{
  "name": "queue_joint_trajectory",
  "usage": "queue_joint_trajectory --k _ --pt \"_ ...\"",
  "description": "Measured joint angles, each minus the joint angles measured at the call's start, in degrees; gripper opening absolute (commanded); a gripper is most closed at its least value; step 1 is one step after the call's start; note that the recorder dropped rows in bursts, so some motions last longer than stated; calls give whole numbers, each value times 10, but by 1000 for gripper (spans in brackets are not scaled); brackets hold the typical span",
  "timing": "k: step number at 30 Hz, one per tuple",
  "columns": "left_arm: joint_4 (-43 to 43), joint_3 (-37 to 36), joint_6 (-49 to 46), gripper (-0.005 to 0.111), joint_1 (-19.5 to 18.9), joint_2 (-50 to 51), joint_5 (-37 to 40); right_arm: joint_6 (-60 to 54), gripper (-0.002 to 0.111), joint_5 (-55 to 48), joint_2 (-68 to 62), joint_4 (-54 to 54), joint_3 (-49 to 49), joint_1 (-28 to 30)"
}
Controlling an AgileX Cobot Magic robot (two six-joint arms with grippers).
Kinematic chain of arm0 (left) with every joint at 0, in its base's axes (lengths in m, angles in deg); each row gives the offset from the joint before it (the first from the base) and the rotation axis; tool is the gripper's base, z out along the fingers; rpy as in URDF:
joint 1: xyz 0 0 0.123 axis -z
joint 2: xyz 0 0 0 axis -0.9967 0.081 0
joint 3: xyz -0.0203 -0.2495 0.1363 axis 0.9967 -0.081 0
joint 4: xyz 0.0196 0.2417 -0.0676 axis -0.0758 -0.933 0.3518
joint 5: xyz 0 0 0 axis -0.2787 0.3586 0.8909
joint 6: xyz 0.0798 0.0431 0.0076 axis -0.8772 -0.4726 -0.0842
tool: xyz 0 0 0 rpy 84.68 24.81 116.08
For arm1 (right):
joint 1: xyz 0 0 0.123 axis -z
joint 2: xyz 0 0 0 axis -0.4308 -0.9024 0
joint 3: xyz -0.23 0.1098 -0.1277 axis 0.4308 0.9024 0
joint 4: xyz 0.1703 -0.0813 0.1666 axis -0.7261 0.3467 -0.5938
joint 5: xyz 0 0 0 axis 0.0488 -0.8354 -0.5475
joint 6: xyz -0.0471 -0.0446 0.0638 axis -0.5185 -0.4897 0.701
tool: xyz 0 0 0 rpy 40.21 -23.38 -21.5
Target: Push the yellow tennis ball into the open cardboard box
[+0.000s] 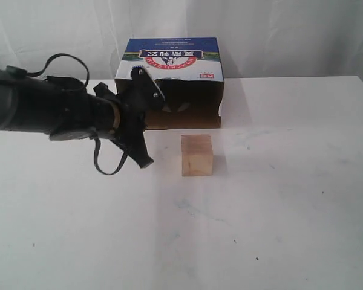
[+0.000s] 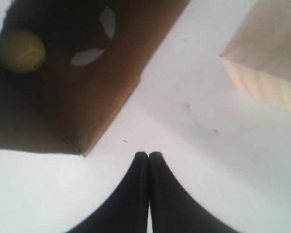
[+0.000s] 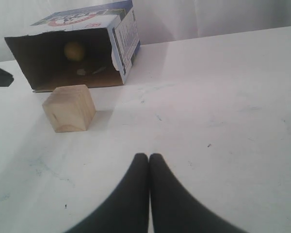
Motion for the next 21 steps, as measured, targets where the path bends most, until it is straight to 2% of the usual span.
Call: queue_joint_trajectory --k 5,11,17,21 --pt "51 -107 0 0 0 -75 -43 0 0 0 0 0 0 0" --pt "158 -239 -5 0 0 -182 -102 0 0 0 0 0 0 0" --pt "291 -367 -69 0 0 -332 -174 0 0 0 0 0 0 0" --pt "349 -434 -95 0 0 -431 -210 0 0 0 0 0 0 0"
